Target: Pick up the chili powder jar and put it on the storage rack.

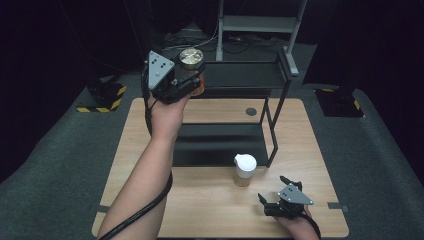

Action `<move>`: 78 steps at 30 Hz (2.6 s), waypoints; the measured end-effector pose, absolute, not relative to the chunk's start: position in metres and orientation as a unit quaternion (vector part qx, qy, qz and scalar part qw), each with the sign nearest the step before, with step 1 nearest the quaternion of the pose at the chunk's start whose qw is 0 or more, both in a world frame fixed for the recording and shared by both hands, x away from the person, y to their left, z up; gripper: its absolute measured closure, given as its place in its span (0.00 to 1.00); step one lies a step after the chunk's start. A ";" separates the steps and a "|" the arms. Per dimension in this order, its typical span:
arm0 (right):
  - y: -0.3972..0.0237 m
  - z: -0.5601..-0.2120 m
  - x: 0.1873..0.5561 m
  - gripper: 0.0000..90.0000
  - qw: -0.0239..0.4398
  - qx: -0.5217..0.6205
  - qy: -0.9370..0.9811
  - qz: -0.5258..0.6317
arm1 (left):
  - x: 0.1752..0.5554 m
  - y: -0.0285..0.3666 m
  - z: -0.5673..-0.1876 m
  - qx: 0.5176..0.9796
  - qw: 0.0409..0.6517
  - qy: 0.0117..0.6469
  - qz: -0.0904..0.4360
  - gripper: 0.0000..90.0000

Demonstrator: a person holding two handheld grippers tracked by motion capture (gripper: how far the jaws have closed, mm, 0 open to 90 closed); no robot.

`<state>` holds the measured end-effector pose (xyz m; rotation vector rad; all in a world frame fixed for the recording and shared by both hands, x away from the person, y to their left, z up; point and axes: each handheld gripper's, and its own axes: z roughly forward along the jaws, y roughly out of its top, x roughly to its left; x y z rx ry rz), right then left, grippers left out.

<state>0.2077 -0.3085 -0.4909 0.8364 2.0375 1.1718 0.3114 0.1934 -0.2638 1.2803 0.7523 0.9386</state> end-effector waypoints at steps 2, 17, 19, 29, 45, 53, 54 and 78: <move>-0.309 -0.491 0.208 0.00 0.318 0.318 0.774 0.445 | 0.315 0.192 -0.263 0.561 0.638 0.331 0.411 0.38; -0.310 -0.492 0.207 0.00 0.317 0.316 0.773 0.449 | 0.336 0.178 -0.261 0.559 0.627 0.342 0.421 0.38; -0.310 -0.492 0.207 0.00 0.317 0.317 0.773 0.450 | 0.338 0.176 -0.260 0.559 0.626 0.344 0.421 0.38; -0.312 -0.492 0.207 0.00 0.315 0.319 0.771 0.453 | 0.344 0.174 -0.259 0.560 0.621 0.350 0.421 0.38; -0.312 -0.492 0.208 0.00 0.314 0.318 0.771 0.453 | 0.350 0.175 -0.265 0.559 0.624 0.360 0.411 0.38; -0.312 -0.492 0.208 0.00 0.314 0.317 0.772 0.453 | 0.351 0.176 -0.263 0.557 0.628 0.366 0.401 0.37; -0.312 -0.492 0.208 0.00 0.314 0.317 0.772 0.453 | 0.351 0.176 -0.262 0.558 0.628 0.367 0.398 0.37; -0.310 -0.492 0.207 0.00 0.318 0.308 0.777 0.448 | 0.323 0.164 -0.260 0.575 0.600 0.358 0.426 0.00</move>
